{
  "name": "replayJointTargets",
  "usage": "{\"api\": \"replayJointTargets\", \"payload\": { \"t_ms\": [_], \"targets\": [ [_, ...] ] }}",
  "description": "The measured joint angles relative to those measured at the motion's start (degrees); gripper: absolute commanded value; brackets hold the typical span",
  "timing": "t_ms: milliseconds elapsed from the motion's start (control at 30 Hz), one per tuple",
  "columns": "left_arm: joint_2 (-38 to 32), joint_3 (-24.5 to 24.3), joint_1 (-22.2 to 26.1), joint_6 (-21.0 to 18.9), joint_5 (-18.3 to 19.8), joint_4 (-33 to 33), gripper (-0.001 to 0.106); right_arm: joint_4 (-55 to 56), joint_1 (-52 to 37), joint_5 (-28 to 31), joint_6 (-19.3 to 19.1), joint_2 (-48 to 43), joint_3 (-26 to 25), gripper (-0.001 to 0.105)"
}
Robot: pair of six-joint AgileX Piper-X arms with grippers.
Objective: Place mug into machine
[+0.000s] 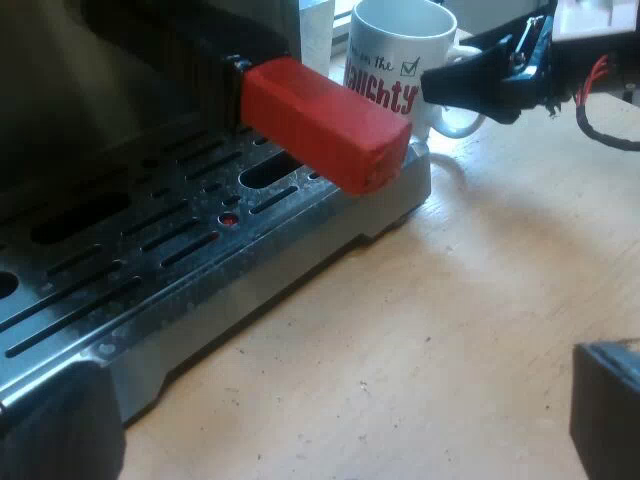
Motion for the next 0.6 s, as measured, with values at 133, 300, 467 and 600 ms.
{"api": "replayJointTargets", "payload": {
  "t_ms": [133,300,467,600],
  "targets": [
    [0.00,0.00,0.00,0.00,0.00,0.00,0.093,0.68,0.00,0.00,0.10,0.00,0.00,0.030],
    [0.00,0.00,0.00,0.00,0.00,0.00,0.093,0.77,0.00,-0.12,0.36,0.00,0.00,0.000],
    [0.00,0.00,0.00,0.00,0.00,0.00,0.093,4.11,0.00,-0.07,0.81,-2.83,0.00,0.000],
    [0.00,0.56,0.00,0.00,0.00,-0.14,0.093,12.74,0.00,-0.07,0.81,-9.83,0.13,0.000]
  ]
}}
